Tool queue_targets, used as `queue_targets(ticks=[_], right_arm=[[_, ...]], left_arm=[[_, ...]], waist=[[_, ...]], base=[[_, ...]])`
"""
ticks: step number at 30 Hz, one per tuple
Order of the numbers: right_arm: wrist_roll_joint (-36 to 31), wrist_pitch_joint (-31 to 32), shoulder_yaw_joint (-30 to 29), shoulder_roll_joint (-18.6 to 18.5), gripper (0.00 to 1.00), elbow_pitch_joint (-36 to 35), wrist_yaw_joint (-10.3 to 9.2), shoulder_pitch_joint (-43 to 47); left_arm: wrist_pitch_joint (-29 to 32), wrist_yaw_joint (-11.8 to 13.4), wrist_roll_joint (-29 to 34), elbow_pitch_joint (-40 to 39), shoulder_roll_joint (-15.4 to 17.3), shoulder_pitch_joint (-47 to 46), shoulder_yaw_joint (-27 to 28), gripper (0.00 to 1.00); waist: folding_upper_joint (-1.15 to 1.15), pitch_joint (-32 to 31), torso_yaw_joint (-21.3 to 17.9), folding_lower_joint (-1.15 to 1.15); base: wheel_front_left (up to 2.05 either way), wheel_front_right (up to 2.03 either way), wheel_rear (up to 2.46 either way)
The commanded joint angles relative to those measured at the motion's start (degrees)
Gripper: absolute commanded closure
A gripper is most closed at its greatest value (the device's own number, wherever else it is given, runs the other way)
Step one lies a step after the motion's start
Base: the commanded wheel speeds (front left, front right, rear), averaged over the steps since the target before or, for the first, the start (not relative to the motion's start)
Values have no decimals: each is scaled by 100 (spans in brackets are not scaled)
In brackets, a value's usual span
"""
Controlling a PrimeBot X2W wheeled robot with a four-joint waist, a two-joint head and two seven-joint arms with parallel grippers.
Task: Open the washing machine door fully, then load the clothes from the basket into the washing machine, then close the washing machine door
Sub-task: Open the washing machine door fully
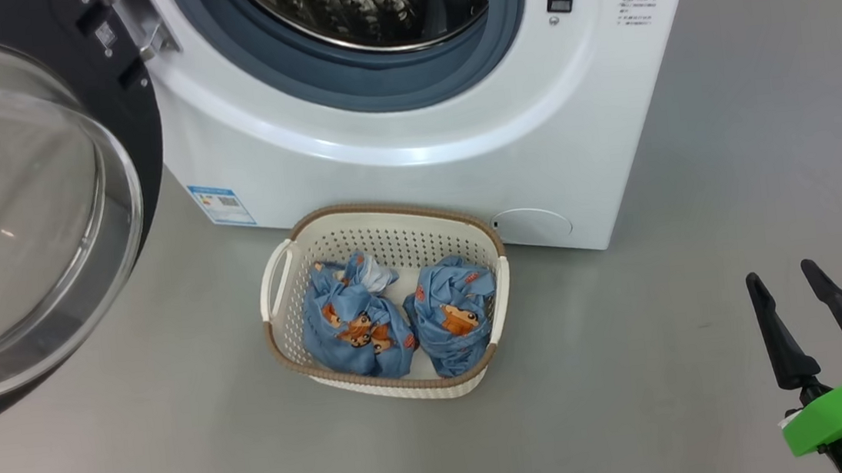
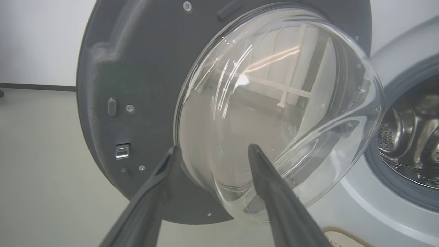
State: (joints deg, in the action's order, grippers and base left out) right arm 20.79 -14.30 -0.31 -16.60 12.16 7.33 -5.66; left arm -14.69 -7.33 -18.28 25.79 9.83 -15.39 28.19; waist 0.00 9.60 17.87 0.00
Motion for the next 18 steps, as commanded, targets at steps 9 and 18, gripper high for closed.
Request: queue_targets(ticks=[9, 18], right_arm=[[12, -70, 65, 4, 0, -109, 16, 267], [10, -70, -17, 54, 0, -148, 16, 351]], left_arm=[[-30, -14, -103, -956, -156, 745, -591, 0], [-30, -15, -62, -1200, -114, 976, -1494, 0]], waist=[[0, -274, -317, 0], [0, -338, -849, 0]], base=[[0, 0, 0], [0, 0, 0]])
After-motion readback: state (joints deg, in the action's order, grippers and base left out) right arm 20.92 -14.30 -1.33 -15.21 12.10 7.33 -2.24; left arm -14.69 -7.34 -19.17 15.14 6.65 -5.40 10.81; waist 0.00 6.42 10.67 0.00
